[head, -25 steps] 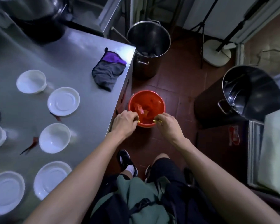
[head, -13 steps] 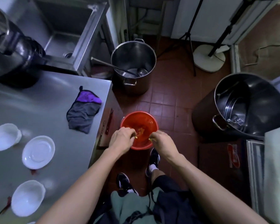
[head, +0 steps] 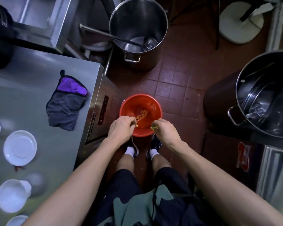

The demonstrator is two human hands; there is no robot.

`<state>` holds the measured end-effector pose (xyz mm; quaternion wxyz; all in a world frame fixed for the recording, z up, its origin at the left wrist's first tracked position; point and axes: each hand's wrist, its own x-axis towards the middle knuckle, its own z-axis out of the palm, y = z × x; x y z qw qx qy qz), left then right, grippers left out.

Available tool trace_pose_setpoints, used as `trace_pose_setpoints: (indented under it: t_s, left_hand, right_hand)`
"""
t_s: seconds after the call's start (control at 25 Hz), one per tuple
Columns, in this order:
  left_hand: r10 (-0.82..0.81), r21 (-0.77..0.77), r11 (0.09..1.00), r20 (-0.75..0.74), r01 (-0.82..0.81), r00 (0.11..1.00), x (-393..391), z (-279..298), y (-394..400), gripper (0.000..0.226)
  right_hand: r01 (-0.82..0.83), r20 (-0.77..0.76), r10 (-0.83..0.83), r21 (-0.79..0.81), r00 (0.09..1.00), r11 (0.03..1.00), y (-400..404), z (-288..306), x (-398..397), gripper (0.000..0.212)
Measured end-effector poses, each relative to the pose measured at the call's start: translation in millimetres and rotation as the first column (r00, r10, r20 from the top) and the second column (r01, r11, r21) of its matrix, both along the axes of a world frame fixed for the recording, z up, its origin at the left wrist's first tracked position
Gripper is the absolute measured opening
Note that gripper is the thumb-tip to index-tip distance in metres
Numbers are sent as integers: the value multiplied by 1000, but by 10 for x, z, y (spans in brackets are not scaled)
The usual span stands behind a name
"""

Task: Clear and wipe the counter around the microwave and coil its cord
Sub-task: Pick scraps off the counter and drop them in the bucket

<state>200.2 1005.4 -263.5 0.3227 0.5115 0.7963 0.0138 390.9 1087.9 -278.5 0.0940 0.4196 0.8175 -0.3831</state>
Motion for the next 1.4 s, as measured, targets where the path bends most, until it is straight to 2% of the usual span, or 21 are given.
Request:
trace_pose_setpoints:
  t_s: [0.32, 0.52, 0.8, 0.92, 1.12, 1.4]
  left_hand:
    - [-10, -45, 999, 66, 13, 998, -328, -1018, 249, 8]
    - [42, -88, 996, 121, -32, 992, -495, -1914, 386, 9]
    - [-117, -62, 990, 123, 126, 985, -533, -3136, 543, 11]
    - [-126, -82, 987, 112, 135, 986, -538, -3553, 662, 12]
    - [-45, -122, 991, 102, 57, 994, -580, -3916, 725, 14]
    - [-7, -142, 990, 107, 22, 994, -676, -3852, 549, 13]
  right_hand:
    - [133, 93, -125, -93, 988, 987, 199, -951, -156, 17]
    - [184, 108, -170, -145, 980, 972, 234, -1783, -348, 13]
    - [173, 93, -159, -166, 983, 971, 243, -2869, -441, 8]
    - [170, 90, -157, -154, 983, 973, 274, -3226, -410, 7]
    - [195, 90, -183, -151, 979, 969, 274, -3529, -377, 6]
    - [232, 95, -218, -175, 971, 957, 301, -3591, -571, 8]
